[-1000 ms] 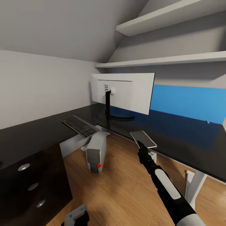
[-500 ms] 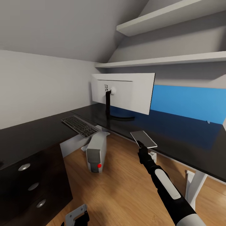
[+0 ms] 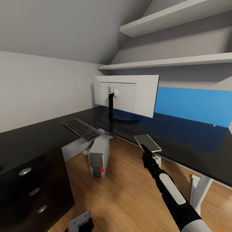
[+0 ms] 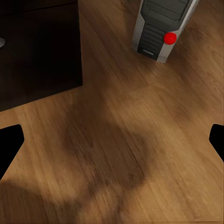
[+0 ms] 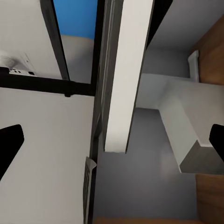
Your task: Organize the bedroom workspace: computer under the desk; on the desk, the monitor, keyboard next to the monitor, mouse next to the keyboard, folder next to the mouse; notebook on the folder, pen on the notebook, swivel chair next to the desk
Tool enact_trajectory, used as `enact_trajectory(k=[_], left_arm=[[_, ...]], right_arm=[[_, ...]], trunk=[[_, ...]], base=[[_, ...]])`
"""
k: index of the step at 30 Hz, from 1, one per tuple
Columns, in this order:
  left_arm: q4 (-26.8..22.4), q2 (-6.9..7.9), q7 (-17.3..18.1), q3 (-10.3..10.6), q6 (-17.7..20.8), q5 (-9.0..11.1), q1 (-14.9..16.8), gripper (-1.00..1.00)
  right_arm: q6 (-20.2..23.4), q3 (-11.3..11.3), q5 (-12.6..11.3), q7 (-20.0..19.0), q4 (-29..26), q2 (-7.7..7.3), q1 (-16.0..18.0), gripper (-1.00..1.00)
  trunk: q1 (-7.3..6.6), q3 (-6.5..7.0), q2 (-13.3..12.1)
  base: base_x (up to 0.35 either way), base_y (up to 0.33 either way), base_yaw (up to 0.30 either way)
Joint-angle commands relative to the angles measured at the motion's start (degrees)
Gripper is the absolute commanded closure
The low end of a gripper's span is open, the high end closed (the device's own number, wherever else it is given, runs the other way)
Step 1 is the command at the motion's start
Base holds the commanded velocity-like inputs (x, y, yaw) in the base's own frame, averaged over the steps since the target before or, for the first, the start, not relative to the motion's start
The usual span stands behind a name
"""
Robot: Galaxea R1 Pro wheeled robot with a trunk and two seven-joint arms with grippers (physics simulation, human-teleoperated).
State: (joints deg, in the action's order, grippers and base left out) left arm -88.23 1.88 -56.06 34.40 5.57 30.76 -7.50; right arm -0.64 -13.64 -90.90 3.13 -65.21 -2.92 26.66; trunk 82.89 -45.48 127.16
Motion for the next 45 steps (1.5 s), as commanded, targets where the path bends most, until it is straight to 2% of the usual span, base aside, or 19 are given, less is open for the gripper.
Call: enact_trajectory(k=[1,45], left_arm=[[-0.11,0.04,-0.31,0.17,0.49,0.04,0.02,-1.0],[-0.1,0.23,-0.28,0.49,0.49,0.03,0.02,-1.0]], right_arm=[[-0.07,-0.1,-0.35,0.3,-0.09,-0.06,0.03,-1.0],[-0.14,0.11,-0.31,0.22,0.23,-0.06,0.06,-1.0]], trunk=[[-0.01,-0.05,0.02],[-0.01,-0.05,0.02]], base=[[0.0,0.0,0.0],[0.023,0.009,0.0]])
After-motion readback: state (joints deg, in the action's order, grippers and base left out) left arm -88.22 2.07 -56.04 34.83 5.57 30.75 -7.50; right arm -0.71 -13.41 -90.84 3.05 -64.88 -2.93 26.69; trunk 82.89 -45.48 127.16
